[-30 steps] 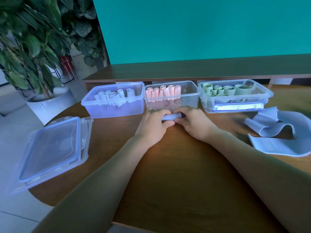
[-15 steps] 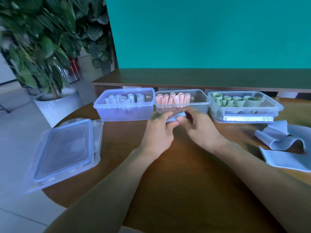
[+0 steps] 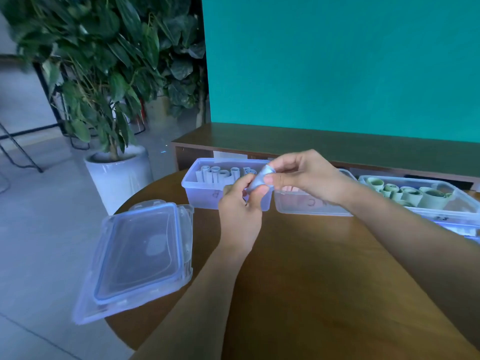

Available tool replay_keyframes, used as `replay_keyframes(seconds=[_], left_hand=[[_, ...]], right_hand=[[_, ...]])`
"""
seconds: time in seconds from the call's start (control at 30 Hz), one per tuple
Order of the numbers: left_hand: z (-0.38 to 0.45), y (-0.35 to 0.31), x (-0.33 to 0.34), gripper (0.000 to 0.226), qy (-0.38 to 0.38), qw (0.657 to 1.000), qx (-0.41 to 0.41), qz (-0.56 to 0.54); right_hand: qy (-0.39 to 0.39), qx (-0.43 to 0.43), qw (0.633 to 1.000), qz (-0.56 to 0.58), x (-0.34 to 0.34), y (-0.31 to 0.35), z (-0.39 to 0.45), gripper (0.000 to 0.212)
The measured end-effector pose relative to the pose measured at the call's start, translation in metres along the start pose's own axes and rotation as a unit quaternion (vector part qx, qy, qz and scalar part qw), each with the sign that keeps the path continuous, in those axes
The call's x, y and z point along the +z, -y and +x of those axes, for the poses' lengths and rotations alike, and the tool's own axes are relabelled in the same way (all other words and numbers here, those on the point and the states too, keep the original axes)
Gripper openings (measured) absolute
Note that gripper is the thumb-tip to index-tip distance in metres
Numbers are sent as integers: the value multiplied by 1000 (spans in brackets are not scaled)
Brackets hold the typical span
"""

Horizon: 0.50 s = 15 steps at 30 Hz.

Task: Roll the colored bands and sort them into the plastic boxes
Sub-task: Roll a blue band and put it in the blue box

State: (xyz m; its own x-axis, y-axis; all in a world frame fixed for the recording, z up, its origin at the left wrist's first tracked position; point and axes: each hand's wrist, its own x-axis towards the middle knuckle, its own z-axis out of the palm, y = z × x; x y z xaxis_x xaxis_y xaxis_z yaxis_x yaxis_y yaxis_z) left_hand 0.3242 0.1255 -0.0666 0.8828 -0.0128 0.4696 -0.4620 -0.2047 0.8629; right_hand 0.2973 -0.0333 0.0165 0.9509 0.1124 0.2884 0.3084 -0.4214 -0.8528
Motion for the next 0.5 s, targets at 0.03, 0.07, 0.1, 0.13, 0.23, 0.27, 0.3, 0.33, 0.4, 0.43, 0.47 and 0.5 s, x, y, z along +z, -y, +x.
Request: replay_keyframes(seconds=[0.03,0.07,0.1,0.13,0.23,0.27,0.3,0.33,0.4,0.43,0.47,0.5], left_hand=[[2,-1,0,34,-6,1000,-5,-10],[5,0,0,35,-14,1000,-5,-16],[7,0,1,35,-21,1000,2,-14],[10,2,1,36,-31,999,15,-3],[15,10,5,42,-73,995,49,49],[16,13,6,43,-86,993,52,62],[15,15,6,42,-94,991,55,73],[15,18,7,41,-100,989,59,88],[15,25,10,38,-107,985,65,116],[16,28,11,38,-110,984,64,123],[16,31,11,38,-113,984,62,125],[15,34,12,37,-116,984,61,123]], right_hand=[[10,1,1000,-15,-4,2,6,20],[17,0,999,-32,-6,3,13,20],[19,1,999,-46,-8,4,19,20],[15,3,998,-58,-9,3,27,19],[-17,14,996,-90,-13,-4,48,21],[-26,19,994,-107,-14,-8,55,20],[-34,25,990,-132,-15,-13,62,18],[-41,31,984,-168,-16,-17,68,17],[-56,43,966,-248,-19,-26,80,21],[-59,46,957,-280,-21,-31,86,23],[-57,52,950,-302,-22,-36,92,25],[-51,60,945,-316,-22,-39,98,24]])
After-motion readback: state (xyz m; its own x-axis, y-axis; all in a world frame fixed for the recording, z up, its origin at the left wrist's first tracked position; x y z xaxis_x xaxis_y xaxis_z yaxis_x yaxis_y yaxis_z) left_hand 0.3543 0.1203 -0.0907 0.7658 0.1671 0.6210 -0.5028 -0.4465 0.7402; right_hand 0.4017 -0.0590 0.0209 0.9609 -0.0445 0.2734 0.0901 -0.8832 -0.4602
